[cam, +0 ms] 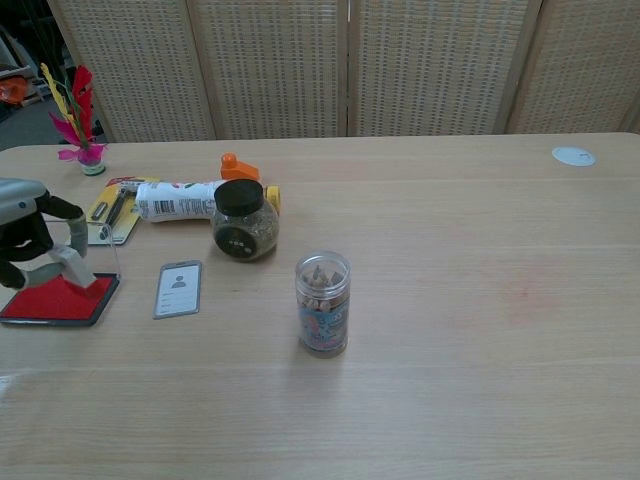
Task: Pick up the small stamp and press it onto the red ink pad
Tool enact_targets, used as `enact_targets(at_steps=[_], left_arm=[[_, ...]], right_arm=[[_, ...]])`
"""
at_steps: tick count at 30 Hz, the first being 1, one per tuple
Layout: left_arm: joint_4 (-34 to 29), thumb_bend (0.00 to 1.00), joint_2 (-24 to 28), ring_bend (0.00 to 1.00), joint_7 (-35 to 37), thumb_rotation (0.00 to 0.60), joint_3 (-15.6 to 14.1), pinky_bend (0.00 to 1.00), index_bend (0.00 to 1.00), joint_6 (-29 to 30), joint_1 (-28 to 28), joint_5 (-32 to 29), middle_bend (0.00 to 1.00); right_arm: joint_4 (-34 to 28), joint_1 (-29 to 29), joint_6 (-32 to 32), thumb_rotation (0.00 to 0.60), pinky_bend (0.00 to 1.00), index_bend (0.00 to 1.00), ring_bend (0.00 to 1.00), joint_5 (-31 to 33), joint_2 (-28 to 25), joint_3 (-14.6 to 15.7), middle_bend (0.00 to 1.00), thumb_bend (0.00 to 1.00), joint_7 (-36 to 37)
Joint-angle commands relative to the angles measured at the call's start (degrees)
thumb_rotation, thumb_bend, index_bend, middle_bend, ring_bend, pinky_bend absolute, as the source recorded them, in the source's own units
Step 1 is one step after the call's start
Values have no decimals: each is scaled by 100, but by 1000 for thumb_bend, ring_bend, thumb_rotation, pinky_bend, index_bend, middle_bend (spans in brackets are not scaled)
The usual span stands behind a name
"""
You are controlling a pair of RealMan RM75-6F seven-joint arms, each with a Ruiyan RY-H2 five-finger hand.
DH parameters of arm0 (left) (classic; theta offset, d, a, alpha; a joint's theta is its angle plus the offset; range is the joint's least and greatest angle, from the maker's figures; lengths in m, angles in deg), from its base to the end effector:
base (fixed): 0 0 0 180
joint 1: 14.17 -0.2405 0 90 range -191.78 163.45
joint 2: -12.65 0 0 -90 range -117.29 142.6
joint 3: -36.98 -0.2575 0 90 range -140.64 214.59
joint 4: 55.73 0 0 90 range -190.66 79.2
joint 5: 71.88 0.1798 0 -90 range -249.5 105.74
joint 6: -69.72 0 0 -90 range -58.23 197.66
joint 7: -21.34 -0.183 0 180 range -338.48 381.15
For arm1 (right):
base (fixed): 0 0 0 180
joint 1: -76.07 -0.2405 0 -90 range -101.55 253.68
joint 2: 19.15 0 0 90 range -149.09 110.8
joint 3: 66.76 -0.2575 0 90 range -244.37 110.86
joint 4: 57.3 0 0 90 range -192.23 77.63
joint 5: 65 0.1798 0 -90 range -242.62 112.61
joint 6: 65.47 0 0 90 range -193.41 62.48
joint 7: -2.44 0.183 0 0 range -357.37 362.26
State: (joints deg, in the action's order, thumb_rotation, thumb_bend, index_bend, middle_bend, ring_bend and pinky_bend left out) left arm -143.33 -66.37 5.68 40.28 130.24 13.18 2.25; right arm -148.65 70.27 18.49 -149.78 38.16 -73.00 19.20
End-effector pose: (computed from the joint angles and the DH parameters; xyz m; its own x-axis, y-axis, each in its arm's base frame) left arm -0.2387 0.3131 0.0462 0.5105 0.2773 0.8139 0.8542 -0.2717 -0.4432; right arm -0.3011 -0.2334 0.2357 0.2393 0.0535 0.9695 -0.9706 -0.0151 0.2404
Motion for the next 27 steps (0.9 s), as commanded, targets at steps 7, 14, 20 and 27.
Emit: enact_targets(at_steps=[7, 14, 20, 27], left_arm=[[490, 412, -693, 1000, -143, 600, -4, 990, 598, -114, 85, -194, 974], [728, 404, -870, 1000, -98, 600, -5, 989, 598, -105, 94, -191, 969], [838, 402, -958, 1000, -75, 600, -49, 989, 598, -133, 104, -143, 968], [831, 394, -971, 1000, -170, 600, -105, 989, 595, -127, 95, -114, 966]], right_arm=[[11, 1, -4, 600, 0, 6, 0, 8, -8, -4, 0, 0, 30], [17, 3, -12, 600, 0, 5, 0, 22, -26, -9, 0, 0, 80], [23, 6, -11, 600, 0, 5, 0, 33, -29, -15, 0, 0, 96], [26, 10, -5, 600, 0, 6, 0, 36, -38, -20, 0, 0, 121]])
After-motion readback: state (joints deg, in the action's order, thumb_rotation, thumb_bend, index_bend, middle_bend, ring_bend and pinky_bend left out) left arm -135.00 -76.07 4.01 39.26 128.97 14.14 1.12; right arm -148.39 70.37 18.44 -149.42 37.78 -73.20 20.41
